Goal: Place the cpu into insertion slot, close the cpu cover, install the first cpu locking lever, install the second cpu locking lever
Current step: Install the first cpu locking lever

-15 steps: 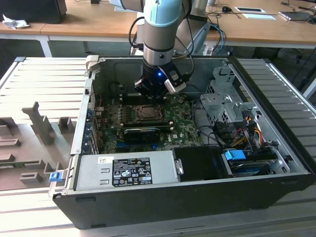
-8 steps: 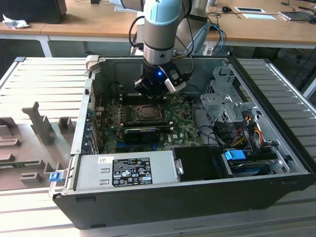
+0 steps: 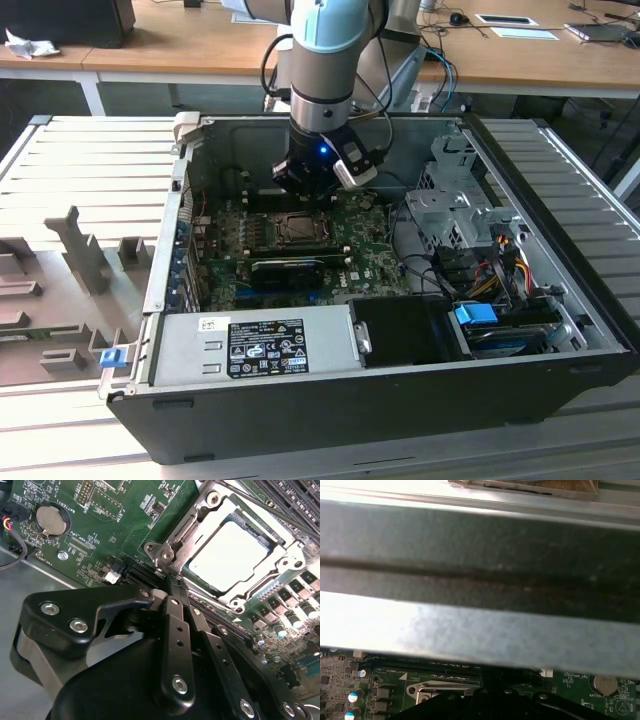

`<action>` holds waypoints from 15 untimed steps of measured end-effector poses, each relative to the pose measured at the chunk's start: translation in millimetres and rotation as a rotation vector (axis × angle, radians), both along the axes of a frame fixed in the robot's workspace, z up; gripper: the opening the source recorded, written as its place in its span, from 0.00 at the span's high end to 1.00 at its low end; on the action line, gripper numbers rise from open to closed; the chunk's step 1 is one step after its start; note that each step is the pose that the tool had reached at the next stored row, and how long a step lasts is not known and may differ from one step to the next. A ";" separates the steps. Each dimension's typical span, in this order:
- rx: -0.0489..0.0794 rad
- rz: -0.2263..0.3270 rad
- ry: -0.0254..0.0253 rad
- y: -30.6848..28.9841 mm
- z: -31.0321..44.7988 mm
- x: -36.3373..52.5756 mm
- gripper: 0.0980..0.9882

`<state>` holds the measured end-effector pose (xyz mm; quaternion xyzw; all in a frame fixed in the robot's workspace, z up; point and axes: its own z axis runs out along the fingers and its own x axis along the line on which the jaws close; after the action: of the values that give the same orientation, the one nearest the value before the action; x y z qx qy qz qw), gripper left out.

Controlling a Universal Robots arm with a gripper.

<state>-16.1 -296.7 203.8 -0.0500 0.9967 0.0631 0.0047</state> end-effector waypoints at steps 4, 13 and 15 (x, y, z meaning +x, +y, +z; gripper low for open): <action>-0.003 0.000 -0.0003 0.1 -0.2 0.1 0.99; -0.010 0.000 -0.0002 0.0 0.9 0.4 0.99; -0.019 0.000 -0.0002 -0.1 0.6 0.4 0.99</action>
<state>-15.7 -296.8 204.4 -0.0500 0.9973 0.0535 0.0043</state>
